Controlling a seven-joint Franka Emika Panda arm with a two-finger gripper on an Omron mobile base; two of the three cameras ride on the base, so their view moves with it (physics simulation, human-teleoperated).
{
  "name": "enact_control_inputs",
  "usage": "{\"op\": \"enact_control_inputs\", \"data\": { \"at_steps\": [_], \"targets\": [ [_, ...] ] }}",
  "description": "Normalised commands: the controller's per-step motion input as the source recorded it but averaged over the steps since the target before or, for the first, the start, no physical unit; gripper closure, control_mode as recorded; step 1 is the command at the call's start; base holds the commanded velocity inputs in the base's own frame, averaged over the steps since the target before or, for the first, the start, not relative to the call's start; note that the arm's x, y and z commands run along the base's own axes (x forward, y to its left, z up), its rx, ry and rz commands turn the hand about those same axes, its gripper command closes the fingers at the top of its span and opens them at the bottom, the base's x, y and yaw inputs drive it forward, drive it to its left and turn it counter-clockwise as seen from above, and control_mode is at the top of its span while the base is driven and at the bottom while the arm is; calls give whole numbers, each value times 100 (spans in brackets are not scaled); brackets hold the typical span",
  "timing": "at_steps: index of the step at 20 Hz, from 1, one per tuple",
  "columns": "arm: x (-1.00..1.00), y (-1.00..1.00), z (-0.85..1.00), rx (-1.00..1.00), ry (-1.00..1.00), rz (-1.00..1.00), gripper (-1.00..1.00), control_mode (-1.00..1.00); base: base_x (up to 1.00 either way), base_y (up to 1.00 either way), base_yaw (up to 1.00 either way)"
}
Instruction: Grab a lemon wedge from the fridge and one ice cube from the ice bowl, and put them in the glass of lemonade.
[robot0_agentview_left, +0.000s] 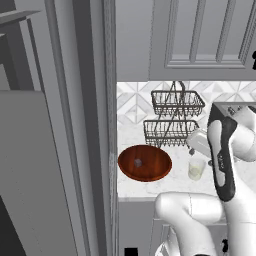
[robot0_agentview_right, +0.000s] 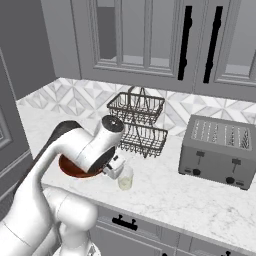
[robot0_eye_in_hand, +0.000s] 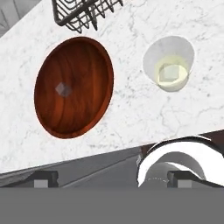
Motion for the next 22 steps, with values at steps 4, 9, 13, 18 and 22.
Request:
{"op": "enact_control_inputs", "data": {
  "at_steps": [4,9,13,18,22],
  "targets": [
    [-72,24,7,-13,-30,0,-100,-100,0,0,0],
    [-49,39,9,-27,-3,0,-100,-100,0,0,0],
    [-11,1,4,-5,0,0,-100,100,-18,0,0],
    [0,0,0,0,0,0,-100,100,-89,0,2],
    [0,0,0,0,0,0,-100,100,-81,-51,28]
  ]
}}
